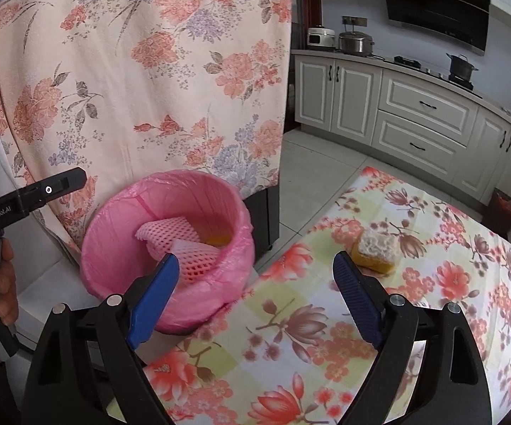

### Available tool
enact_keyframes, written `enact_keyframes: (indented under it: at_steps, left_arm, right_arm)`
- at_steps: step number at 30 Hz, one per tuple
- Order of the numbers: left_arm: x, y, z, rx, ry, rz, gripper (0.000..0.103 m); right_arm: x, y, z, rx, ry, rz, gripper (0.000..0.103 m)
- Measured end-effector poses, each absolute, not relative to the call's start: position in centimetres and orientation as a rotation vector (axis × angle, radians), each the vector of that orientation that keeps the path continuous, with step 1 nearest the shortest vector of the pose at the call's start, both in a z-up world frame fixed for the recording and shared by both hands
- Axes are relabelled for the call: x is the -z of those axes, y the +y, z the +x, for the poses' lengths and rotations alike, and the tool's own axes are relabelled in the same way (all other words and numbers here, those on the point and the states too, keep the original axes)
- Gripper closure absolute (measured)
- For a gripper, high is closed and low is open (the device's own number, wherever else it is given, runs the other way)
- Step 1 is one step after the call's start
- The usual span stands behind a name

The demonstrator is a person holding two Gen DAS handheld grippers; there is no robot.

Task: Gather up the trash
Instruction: 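Move the left gripper to the yellow sponge while the right gripper approaches the paper cup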

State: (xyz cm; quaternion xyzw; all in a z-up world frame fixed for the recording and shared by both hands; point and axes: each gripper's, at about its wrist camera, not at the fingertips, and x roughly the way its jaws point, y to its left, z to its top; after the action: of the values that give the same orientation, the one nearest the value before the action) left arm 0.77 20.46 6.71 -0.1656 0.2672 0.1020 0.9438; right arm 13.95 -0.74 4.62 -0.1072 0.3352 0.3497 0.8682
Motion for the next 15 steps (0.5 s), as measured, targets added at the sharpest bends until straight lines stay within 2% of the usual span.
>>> enact_keyframes:
  at_steps: [2, 11, 15]
  left_arm:
    - [-6.6, 19.7, 1.3, -0.196, 0.551, -0.334, 0.047]
    - [-5.8, 15.5, 3.8, -0.118, 0.584, -0.295, 0.045]
    - [-5.1, 13.2, 5.2, -0.069, 0.599, -0.281, 0.036]
  right_arm:
    - [-4.1, -2.5, 14.5, -0.688, 0.706, -0.211, 0.019]
    - [-1.5, -9.0, 16.9, -0.502, 0.727, -0.183, 0.019]
    - [-0.2, -10.8, 17.8, -0.445, 0.742, -0.172, 0.019]
